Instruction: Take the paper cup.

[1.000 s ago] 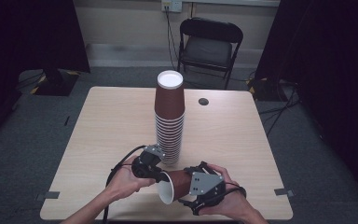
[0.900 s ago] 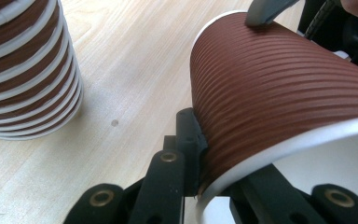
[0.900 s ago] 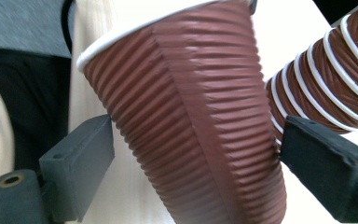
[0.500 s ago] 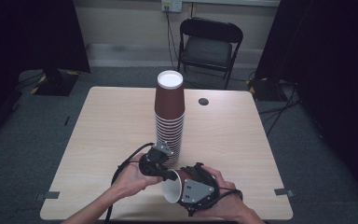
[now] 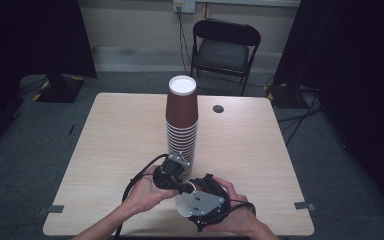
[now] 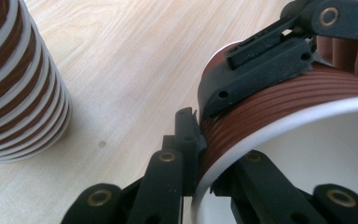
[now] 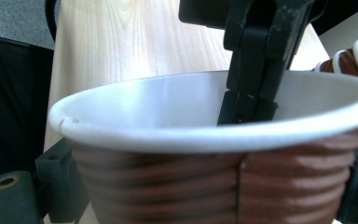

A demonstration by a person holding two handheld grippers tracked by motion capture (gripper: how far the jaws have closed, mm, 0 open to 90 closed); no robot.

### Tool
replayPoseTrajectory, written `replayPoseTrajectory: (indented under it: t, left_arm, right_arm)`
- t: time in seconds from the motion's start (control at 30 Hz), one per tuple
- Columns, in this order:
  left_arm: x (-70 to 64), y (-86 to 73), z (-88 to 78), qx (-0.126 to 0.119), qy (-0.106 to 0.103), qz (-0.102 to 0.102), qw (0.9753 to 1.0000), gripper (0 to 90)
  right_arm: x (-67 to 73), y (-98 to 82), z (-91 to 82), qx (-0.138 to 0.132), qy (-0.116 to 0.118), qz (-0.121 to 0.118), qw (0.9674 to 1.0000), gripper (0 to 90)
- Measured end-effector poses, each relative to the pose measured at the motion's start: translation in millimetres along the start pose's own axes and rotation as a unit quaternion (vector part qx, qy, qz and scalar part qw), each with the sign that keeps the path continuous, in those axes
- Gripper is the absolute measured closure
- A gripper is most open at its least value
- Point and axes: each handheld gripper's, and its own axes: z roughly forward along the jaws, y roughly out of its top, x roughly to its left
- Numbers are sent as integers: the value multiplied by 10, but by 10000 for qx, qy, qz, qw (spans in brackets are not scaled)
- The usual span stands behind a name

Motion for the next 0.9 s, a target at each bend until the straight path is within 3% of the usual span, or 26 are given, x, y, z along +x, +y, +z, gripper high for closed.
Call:
replayPoseTrajectory:
  t: [0.2,0.37,0.43,0.9]
  left_arm:
    - [9,-2,26,53,35,-16,10000,846]
    - [31,-54,40,-246,-121,-106,9996,829]
    - [44,-65,21,-265,-85,-31,9996,808]
    - [69,-150,7,-702,-88,-51,9975,764]
  right_arm:
    - [-2,-23,13,29,37,44,10000,96]
    - [-19,-35,-5,-11,61,100,9999,108]
    - [-31,-47,-16,-52,92,151,9998,110]
    - [-93,-107,-48,-147,103,422,9989,115]
